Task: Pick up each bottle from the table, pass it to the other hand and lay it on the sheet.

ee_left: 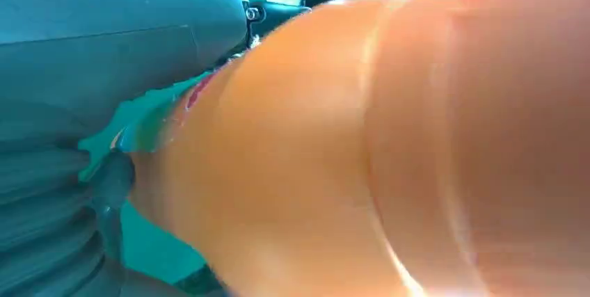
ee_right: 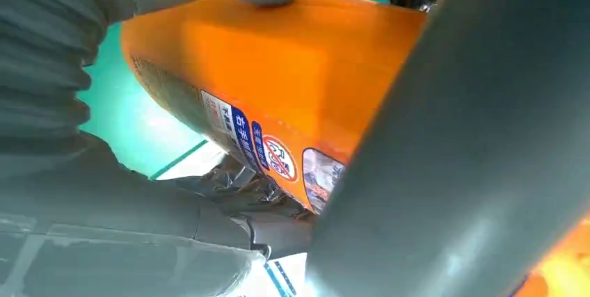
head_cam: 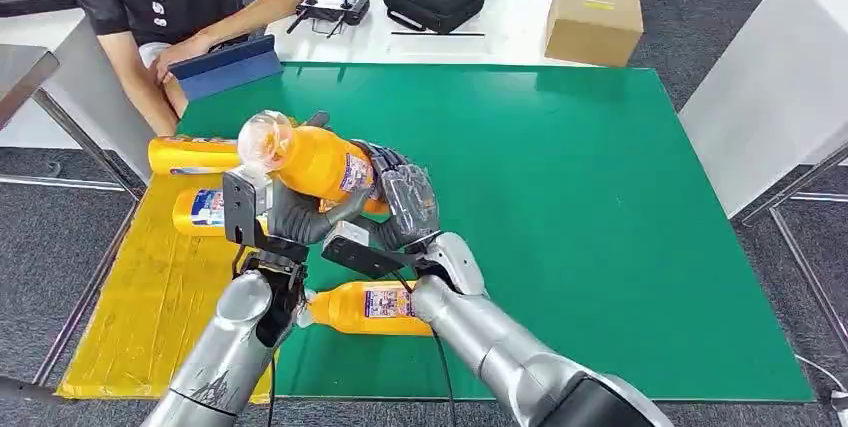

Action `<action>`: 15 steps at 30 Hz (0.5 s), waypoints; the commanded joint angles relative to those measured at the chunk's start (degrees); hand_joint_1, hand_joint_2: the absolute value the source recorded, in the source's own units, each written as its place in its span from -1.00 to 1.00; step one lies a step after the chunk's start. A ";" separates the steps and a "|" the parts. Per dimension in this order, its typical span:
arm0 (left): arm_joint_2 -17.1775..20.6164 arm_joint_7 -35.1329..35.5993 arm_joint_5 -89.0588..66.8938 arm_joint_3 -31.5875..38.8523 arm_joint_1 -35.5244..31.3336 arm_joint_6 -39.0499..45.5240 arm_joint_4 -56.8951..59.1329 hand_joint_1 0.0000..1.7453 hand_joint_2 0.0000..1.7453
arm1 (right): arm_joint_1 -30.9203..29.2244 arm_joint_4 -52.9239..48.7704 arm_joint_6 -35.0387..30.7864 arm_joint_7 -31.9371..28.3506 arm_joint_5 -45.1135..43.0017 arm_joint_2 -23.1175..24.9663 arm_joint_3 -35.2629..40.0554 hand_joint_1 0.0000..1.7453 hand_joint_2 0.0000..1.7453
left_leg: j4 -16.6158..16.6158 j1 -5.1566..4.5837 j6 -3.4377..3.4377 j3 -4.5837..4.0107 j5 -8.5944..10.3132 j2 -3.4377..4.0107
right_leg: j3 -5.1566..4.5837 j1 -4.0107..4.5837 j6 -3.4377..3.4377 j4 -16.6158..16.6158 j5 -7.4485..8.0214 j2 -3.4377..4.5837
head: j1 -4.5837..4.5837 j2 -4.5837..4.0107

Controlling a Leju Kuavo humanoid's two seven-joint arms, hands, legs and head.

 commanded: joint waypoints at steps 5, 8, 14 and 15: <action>1.57 0.35 -0.24 -0.05 -2.76 0.02 1.99 -1.00 1.00 | -1.78 6.41 1.57 -0.47 0.00 -0.09 -0.16 1.00 1.00 | 0.02 0.08 -0.27 0.29 -0.14 -0.01 | 0.32 0.08 -0.17 -0.01 -0.14 -0.04 | 0.00 0.00; 1.45 0.32 -0.19 0.02 -2.96 0.04 2.36 -1.00 1.00 | -1.64 7.43 1.73 -0.26 0.03 -0.09 -0.23 1.00 1.00 | 0.02 0.11 -0.30 0.35 -0.17 -0.01 | 0.39 0.11 -0.19 -0.02 -0.16 -0.04 | 0.00 0.00; 1.27 0.28 -0.03 -0.10 -3.27 0.03 2.40 -1.00 1.00 | -0.79 6.83 3.99 -1.18 -0.86 0.13 0.84 1.00 1.00 | 0.02 0.09 -0.23 0.25 -0.12 -0.02 | 0.30 0.09 -0.15 -0.03 -0.11 -0.05 | 0.00 0.00; 1.27 0.28 -0.03 -0.10 -3.27 0.03 2.40 -1.00 1.00 | -0.79 6.83 3.99 -1.18 -0.86 0.13 0.84 1.00 1.00 | 0.02 0.09 -0.23 0.25 -0.12 -0.02 | 0.30 0.09 -0.15 -0.03 -0.11 -0.05 | 0.00 0.00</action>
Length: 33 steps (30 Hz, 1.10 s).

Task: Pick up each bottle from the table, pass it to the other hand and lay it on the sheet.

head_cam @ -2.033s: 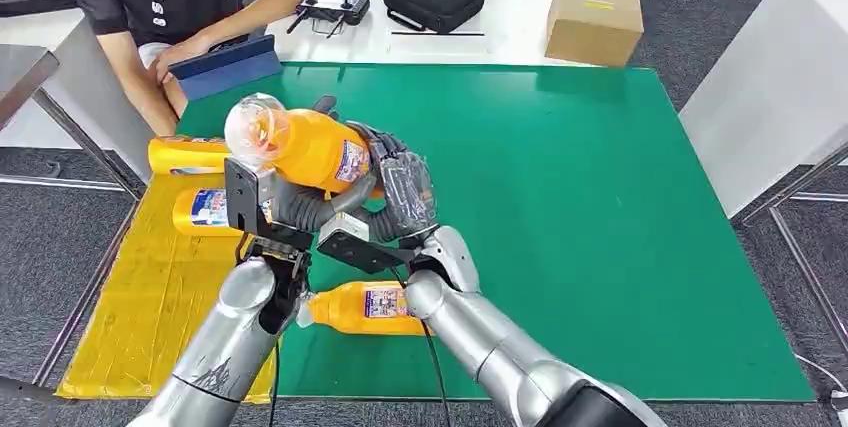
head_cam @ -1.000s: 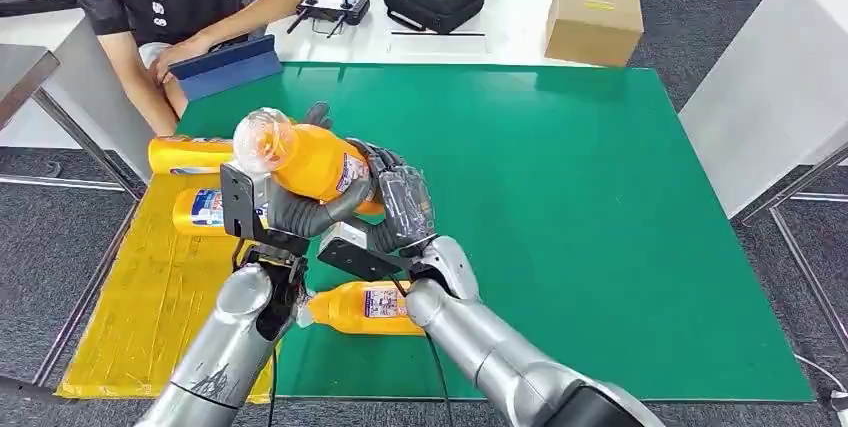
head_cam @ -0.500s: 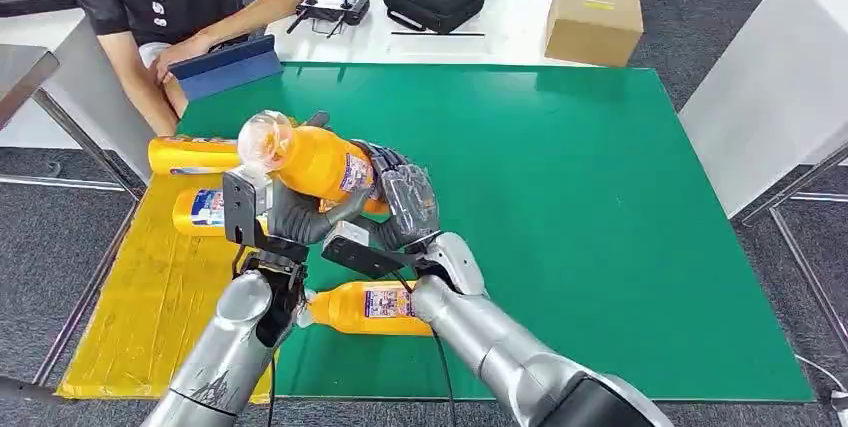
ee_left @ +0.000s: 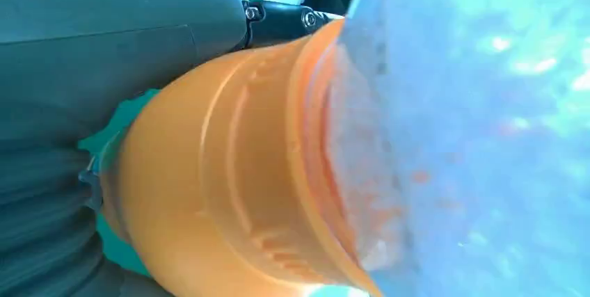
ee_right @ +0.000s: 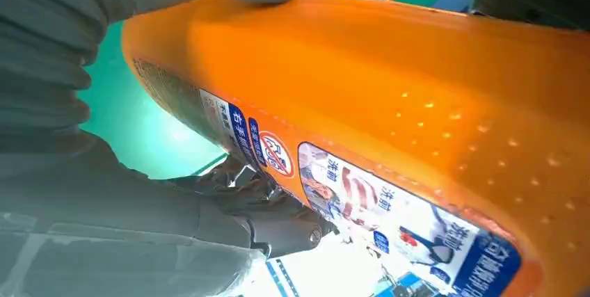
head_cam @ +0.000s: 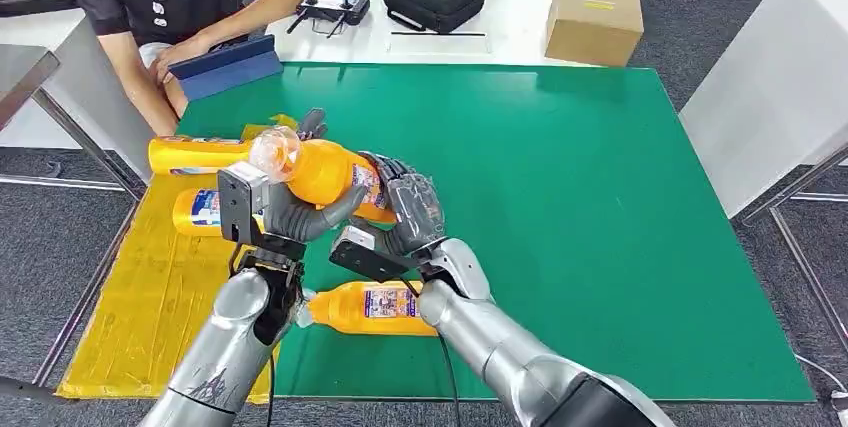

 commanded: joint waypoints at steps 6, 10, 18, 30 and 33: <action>1.07 0.44 0.27 -1.22 -3.30 -0.29 3.00 -1.00 1.00 | 0.01 0.70 2.59 0.52 -3.61 0.42 5.90 1.00 1.00 | 0.01 0.08 -0.23 0.26 -0.12 -0.02 | 0.29 0.07 -0.15 -0.03 -0.12 -0.04 | 0.00 0.00; 0.58 0.67 0.74 -2.20 -3.81 -0.65 4.29 -1.00 1.00 | -0.82 -3.07 0.80 2.68 -9.06 0.42 12.43 1.00 1.00 | 0.03 0.10 -0.26 0.26 -0.14 -0.01 | 0.29 0.09 -0.16 -0.01 -0.13 -0.04 | 0.00 0.00; 0.39 0.69 1.31 -2.46 -3.91 -0.77 3.99 -1.00 1.00 | -2.08 -4.52 -0.33 2.08 -12.86 0.42 14.84 1.00 1.00 | 0.10 0.11 -0.28 0.27 -0.18 -0.01 | 0.30 0.10 -0.17 0.04 -0.17 -0.05 | 0.00 0.00; 0.41 0.39 2.31 -2.36 -3.25 -0.23 2.06 1.00 1.00 | -3.27 -4.52 -0.29 3.24 -14.56 0.42 16.98 1.00 1.00 | 0.07 0.11 -0.27 0.27 -0.17 -0.01 | 0.31 0.10 -0.17 0.02 -0.16 -0.05 | 0.00 0.00; 0.58 0.33 2.40 -2.52 -3.28 -0.24 2.01 1.00 1.00 | -3.52 -3.85 -0.80 2.67 -15.31 0.42 17.19 1.00 1.00 | 0.11 0.13 -0.36 0.42 -0.26 0.02 | 0.46 0.12 -0.23 0.03 -0.24 -0.03 | 0.02 0.00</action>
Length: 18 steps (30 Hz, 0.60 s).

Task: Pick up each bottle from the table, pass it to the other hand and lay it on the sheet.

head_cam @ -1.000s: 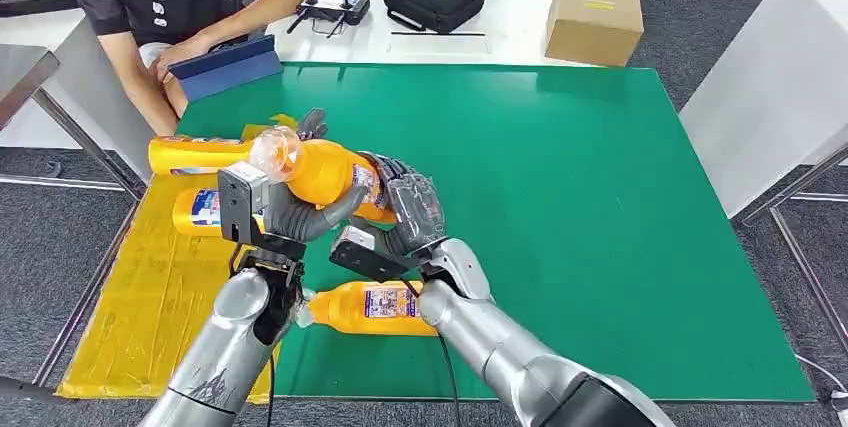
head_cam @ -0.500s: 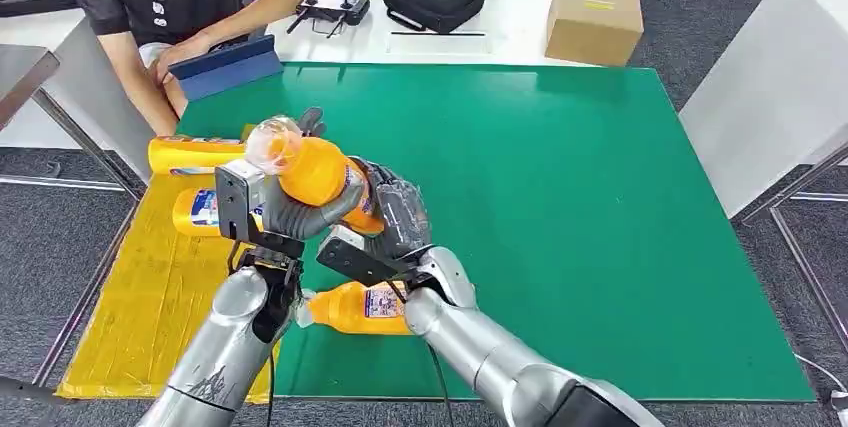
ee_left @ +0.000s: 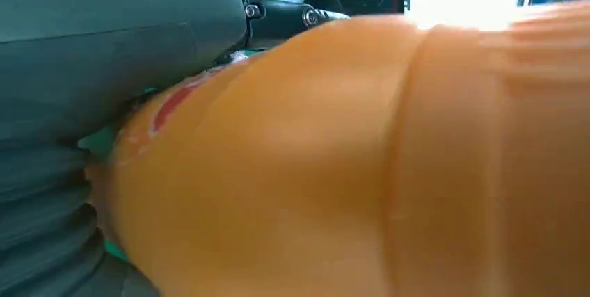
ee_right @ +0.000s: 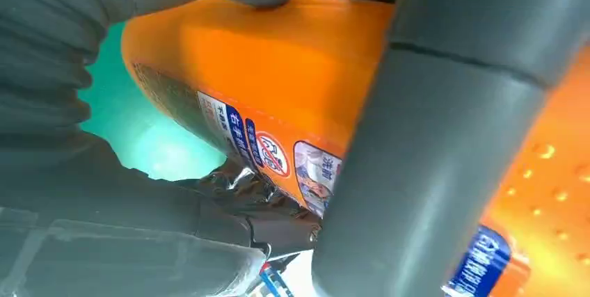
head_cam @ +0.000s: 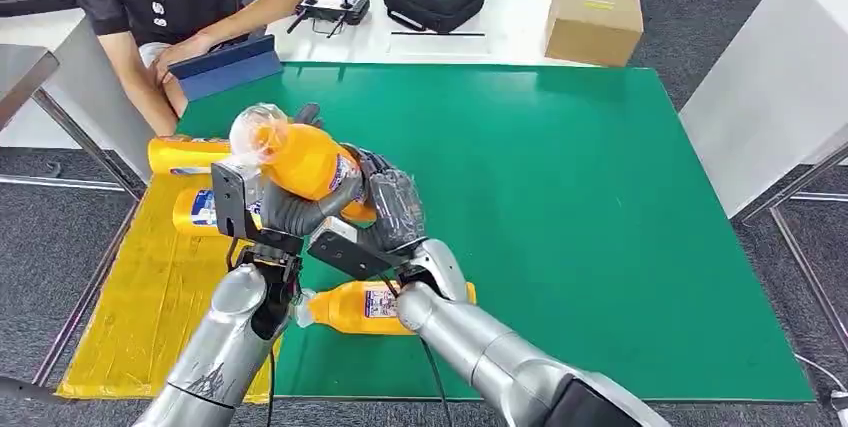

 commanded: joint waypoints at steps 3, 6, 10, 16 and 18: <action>0.65 0.11 0.48 -2.52 -2.44 -0.18 1.35 1.00 1.00 | -2.78 1.37 0.06 -0.99 -0.91 -0.35 5.22 1.00 1.00 | 0.13 0.16 -0.43 0.55 -0.34 0.02 | 0.61 0.15 -0.27 0.04 -0.31 -0.03 | 0.00 0.00; 0.62 -0.04 0.74 -2.32 -2.37 -0.09 1.27 1.00 1.00 | -2.65 1.47 0.11 -1.01 -0.93 -0.35 5.33 1.00 1.00 | 0.02 0.07 -0.15 0.11 -0.07 -0.02 | 0.14 0.07 -0.10 -0.02 -0.06 -0.04 | 0.00 0.00; 0.56 -0.25 1.09 -2.11 -2.31 0.04 1.12 1.00 1.00 | -2.27 1.86 0.13 -0.94 -0.79 -0.35 5.51 1.00 1.00 | 0.06 0.11 -0.27 0.28 -0.17 -0.03 | 0.33 0.10 -0.17 0.01 -0.16 -0.06 | -0.02 0.00; 0.42 -0.50 1.36 -1.91 -2.36 0.35 0.87 1.00 1.00 | -1.99 2.28 0.28 -0.59 -0.54 -0.35 5.97 1.00 1.00 | 0.01 0.07 -0.19 0.18 -0.09 -0.05 | 0.22 0.06 -0.12 -0.02 -0.10 -0.07 | 0.00 0.00; 0.47 -0.55 1.40 -1.82 -2.31 0.47 0.69 1.00 1.00 | -1.80 2.33 0.26 -0.40 -0.56 -0.35 6.06 1.00 1.00 | 0.03 0.09 -0.22 0.21 -0.12 -0.06 | 0.26 0.08 -0.14 -0.03 -0.12 -0.08 | 0.00 0.00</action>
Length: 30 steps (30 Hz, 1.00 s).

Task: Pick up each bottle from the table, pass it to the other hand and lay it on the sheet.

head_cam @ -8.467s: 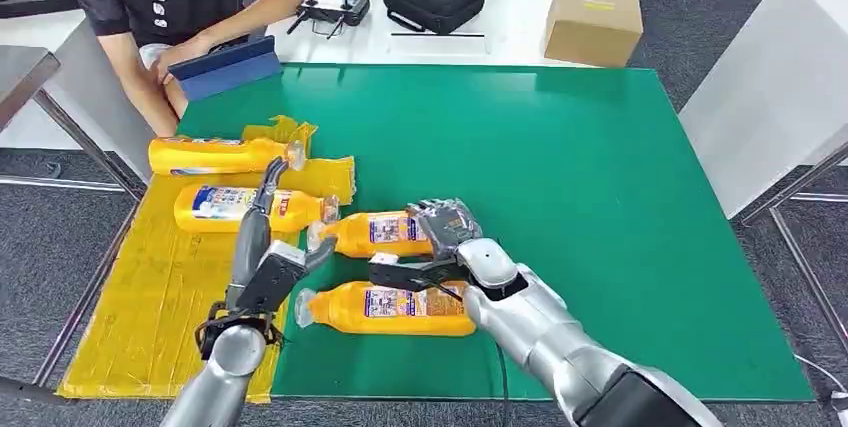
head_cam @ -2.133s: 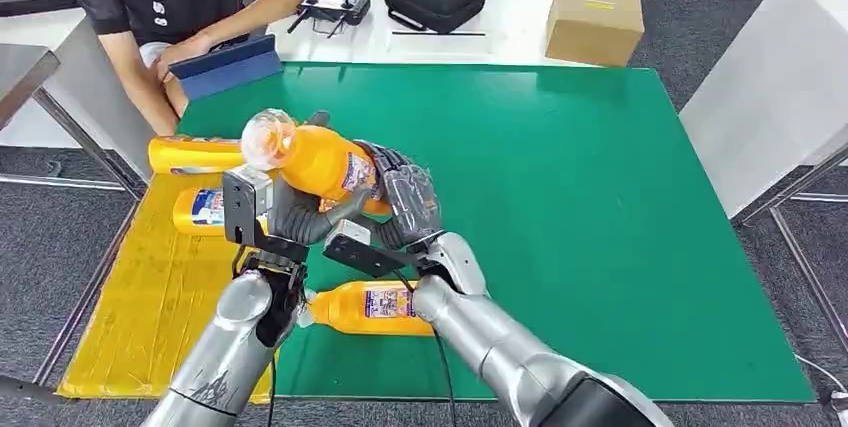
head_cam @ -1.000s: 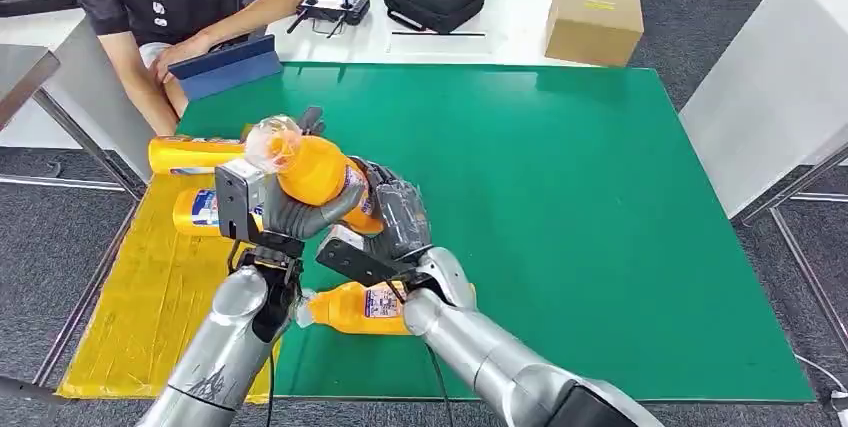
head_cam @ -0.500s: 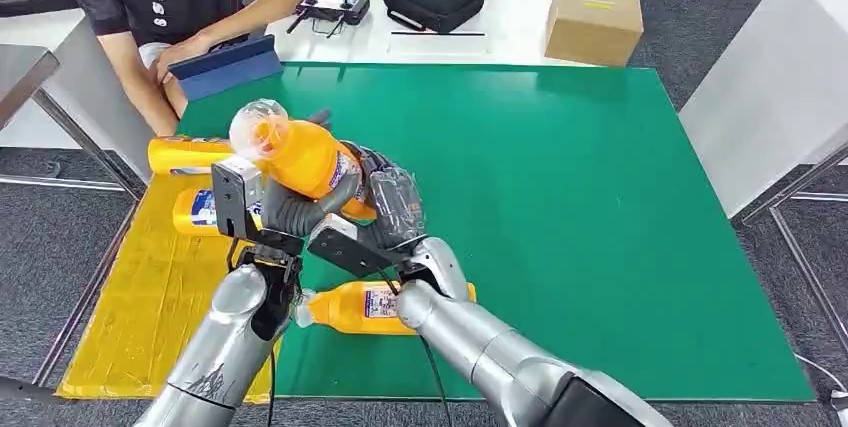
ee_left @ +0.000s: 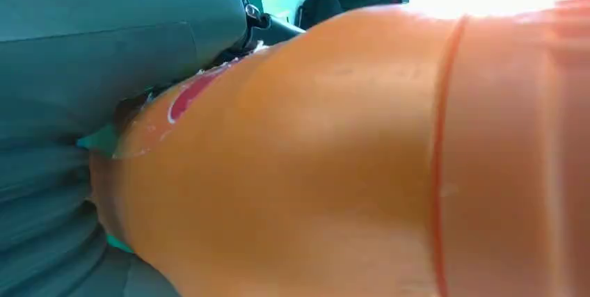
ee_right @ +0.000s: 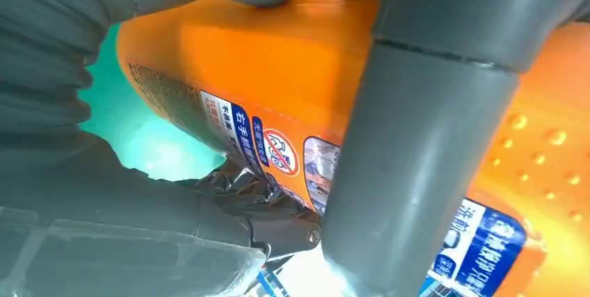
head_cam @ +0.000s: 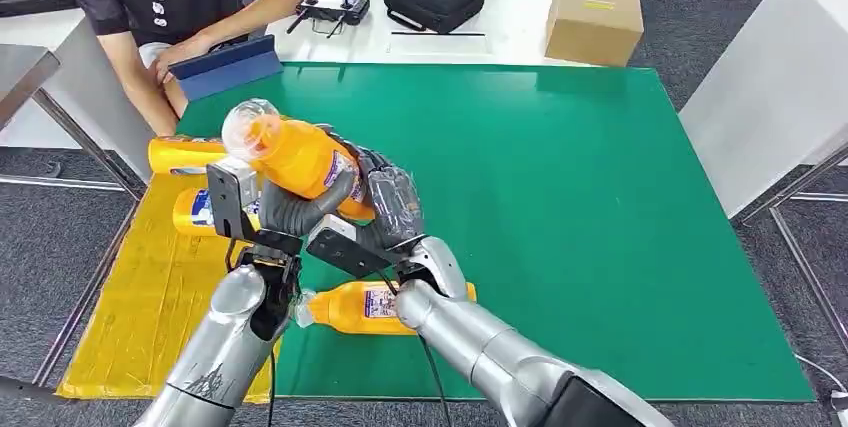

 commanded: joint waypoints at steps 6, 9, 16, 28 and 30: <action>0.86 -0.46 0.02 -1.17 -1.91 1.42 -0.34 1.00 1.00 | -0.98 2.79 -0.46 -0.26 -0.07 -0.33 3.67 -0.46 1.00 | 0.02 0.09 -0.23 0.25 -0.13 -0.04 | 0.29 0.09 -0.15 -0.03 -0.12 -0.07 | 0.00 0.00; 1.29 -0.74 -0.13 0.33 -1.46 2.34 -1.67 1.00 1.00 | -0.99 3.61 0.07 -1.64 0.99 -0.33 1.58 -1.00 1.00 | 0.02 0.10 -0.23 0.24 -0.12 -0.03 | 0.29 0.10 -0.15 -0.03 -0.12 -0.06 | 0.00 0.00; 2.44 -1.16 -1.07 4.72 0.16 3.49 -4.12 1.00 1.00 | 2.55 -3.84 4.23 0.51 4.23 -2.71 -4.49 -1.00 1.00 | 0.02 0.12 -0.27 0.31 -0.15 0.02 | 0.35 0.11 -0.17 -0.04 -0.13 -0.01 | 0.00 0.00; 2.70 -2.97 -10.29 10.48 2.18 10.83 -5.20 1.00 1.00 | 16.32 -34.94 14.67 5.32 13.09 -11.37 -13.57 -1.00 1.00 | 0.00 0.13 -0.26 0.32 -0.16 -0.12 | 0.42 0.12 -0.16 -0.09 -0.16 -0.14 | 0.02 0.00; 3.04 -3.19 -12.41 11.26 2.56 12.35 -5.27 1.00 1.00 | 18.47 -39.93 15.36 6.70 15.45 -12.86 -13.97 -1.00 1.00 | -0.02 0.08 -0.18 0.18 -0.08 -0.13 | 0.27 0.07 -0.12 -0.09 -0.09 -0.14 | 0.00 0.00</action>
